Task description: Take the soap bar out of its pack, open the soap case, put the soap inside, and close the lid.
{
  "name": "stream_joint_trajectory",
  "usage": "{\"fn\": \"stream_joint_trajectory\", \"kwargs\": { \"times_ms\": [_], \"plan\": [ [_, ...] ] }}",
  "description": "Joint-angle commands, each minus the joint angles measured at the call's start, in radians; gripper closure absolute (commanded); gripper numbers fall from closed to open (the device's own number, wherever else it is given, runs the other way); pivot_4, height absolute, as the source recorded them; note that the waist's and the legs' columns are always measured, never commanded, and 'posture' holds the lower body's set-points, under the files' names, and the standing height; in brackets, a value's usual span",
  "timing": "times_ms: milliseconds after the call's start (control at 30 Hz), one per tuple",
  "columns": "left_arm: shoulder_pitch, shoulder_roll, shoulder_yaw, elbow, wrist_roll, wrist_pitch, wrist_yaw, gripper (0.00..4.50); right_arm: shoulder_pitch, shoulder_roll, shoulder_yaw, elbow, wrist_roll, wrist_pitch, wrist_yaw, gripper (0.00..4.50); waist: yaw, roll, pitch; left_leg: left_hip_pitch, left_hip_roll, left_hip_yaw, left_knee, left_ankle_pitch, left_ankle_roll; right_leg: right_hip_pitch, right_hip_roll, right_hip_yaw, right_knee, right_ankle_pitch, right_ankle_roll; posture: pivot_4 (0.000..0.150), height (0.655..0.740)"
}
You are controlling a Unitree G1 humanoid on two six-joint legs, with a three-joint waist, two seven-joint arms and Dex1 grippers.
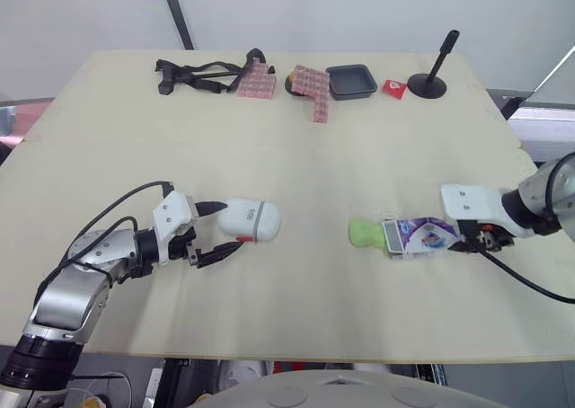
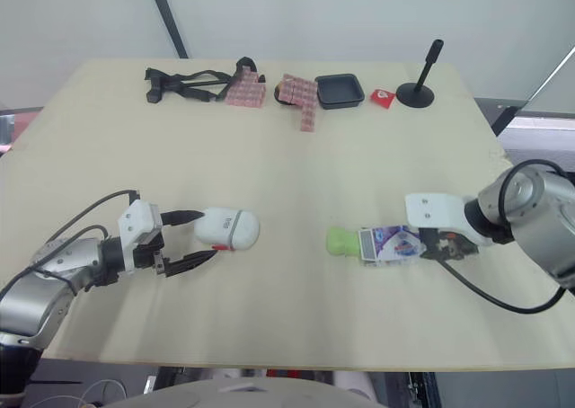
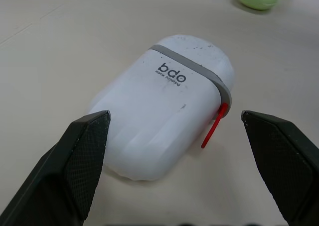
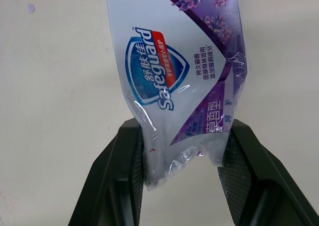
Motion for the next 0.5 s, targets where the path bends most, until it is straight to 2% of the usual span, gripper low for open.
{"fn": "stream_joint_trajectory", "kwargs": {
  "times_ms": [33,267,400,500],
  "plan": [
    [0.007,0.004,-0.001,0.001,0.003,0.005,-0.004,0.00,0.047,-0.063,-0.088,0.014,-0.002,-0.022,-0.003,2.47,0.001,0.000,0.000,0.000,0.000,0.000,0.000,0.000,0.000,0.000,0.000,0.000,0.000,0.000,0.000,0.150,0.7400],
    [-0.006,0.006,-0.008,0.022,0.007,-0.002,-0.020,0.00,0.226,-0.135,-0.310,0.004,0.039,-0.025,-0.011,2.47,0.000,0.000,0.000,0.000,0.000,0.000,0.000,0.000,0.000,0.000,0.000,0.000,-0.002,0.000,0.000,0.150,0.7400],
    [-0.023,0.000,-0.016,0.037,0.011,-0.005,-0.026,0.00,0.174,-0.062,-0.359,0.015,0.053,0.154,-0.139,2.47,-0.005,0.000,0.000,0.000,0.000,0.000,0.001,0.000,0.000,0.000,0.000,0.000,-0.001,0.000,0.000,0.150,0.7400],
    [-0.037,-0.005,-0.027,0.049,0.013,-0.008,-0.034,0.00,0.004,0.085,-0.349,0.063,0.076,0.548,-0.302,2.47,-0.011,0.000,0.000,0.001,0.000,0.000,0.002,0.000,0.001,0.000,0.000,0.001,0.001,0.000,0.000,0.150,0.7400]
  ]
}}
